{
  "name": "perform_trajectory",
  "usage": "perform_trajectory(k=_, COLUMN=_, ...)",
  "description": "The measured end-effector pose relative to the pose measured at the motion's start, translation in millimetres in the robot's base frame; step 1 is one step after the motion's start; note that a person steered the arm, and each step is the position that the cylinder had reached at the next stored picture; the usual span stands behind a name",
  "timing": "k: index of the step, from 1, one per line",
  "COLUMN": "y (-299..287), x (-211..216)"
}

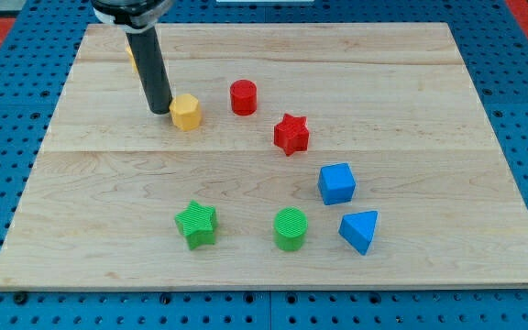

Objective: Slide the yellow hexagon closer to the green star

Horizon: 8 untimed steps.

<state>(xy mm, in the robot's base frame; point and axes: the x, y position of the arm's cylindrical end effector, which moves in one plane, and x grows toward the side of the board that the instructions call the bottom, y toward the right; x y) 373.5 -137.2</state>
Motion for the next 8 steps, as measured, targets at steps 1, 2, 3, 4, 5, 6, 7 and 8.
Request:
perform_trajectory(k=1, y=9, x=-25)
perform_trajectory(k=2, y=20, x=22)
perform_trajectory(k=3, y=18, x=42)
perform_trajectory(k=4, y=22, x=46)
perform_trajectory(k=5, y=25, x=23)
perform_trajectory(k=6, y=67, x=12)
perform_trajectory(k=7, y=63, x=37)
perform_trajectory(k=8, y=56, x=72)
